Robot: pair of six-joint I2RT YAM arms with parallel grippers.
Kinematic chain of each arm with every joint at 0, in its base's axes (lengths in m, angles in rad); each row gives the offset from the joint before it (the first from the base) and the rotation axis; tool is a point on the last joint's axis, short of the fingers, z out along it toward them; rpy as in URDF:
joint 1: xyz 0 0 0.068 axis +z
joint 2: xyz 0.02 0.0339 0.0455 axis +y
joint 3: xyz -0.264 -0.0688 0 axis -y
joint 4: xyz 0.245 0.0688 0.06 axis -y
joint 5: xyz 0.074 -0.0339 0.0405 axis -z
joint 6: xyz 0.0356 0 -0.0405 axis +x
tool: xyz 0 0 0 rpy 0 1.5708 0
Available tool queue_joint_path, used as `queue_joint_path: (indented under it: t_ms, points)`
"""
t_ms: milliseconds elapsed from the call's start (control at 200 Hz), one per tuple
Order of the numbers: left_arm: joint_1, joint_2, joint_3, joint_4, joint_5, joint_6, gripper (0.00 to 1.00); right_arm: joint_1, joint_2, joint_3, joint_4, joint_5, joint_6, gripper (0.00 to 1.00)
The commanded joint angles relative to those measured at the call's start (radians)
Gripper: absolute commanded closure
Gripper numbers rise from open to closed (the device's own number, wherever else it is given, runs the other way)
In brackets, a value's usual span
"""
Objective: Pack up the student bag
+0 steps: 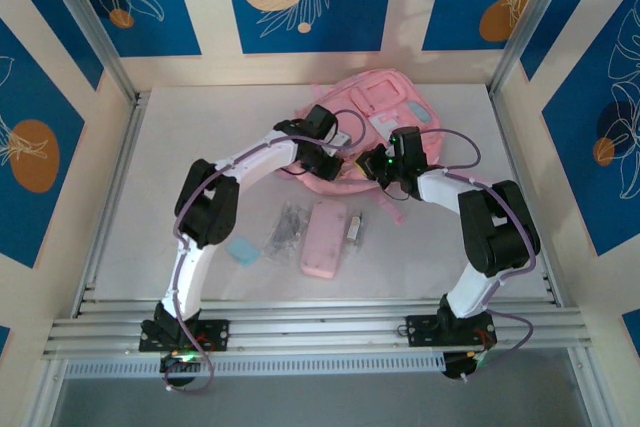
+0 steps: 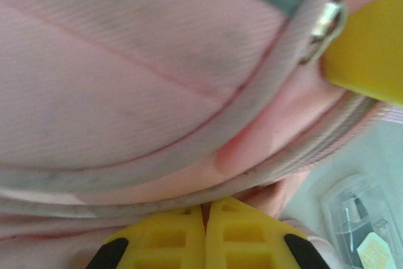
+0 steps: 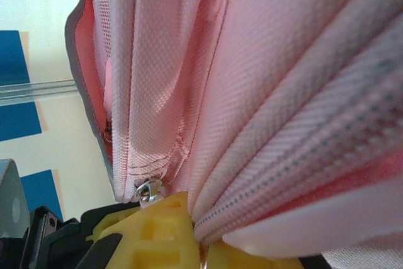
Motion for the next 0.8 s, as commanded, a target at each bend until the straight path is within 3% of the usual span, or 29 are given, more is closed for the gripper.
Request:
queue_joint_path:
  t_ms: [0, 305, 450, 540, 655, 795]
  points:
    - [0.085, -0.032, -0.024, -0.116, -0.216, -0.058, 1.0, -0.013, -0.074, -0.019, 0.014, -0.008, -0.022, 1.0]
    - [0.116, -0.065, 0.023, -0.104, -0.279, -0.102, 1.0, -0.022, -0.068, -0.008, 0.031, -0.026, -0.021, 1.0]
    - [0.14, -0.072, 0.025, -0.097, -0.303, -0.05, 1.0, -0.046, -0.079, 0.006, 0.005, -0.042, -0.064, 1.0]
    - [0.141, -0.088, 0.005, -0.088, -0.244, -0.007, 1.0, -0.074, -0.079, 0.023, -0.019, -0.064, -0.107, 1.0]
    - [0.14, -0.129, -0.03, -0.084, -0.05, 0.022, 1.0, -0.122, -0.064, 0.061, -0.07, -0.094, -0.185, 1.0]
    - [0.122, -0.208, -0.08, -0.076, 0.147, -0.015, 1.0, -0.201, -0.003, 0.138, -0.068, -0.248, -0.232, 1.0]
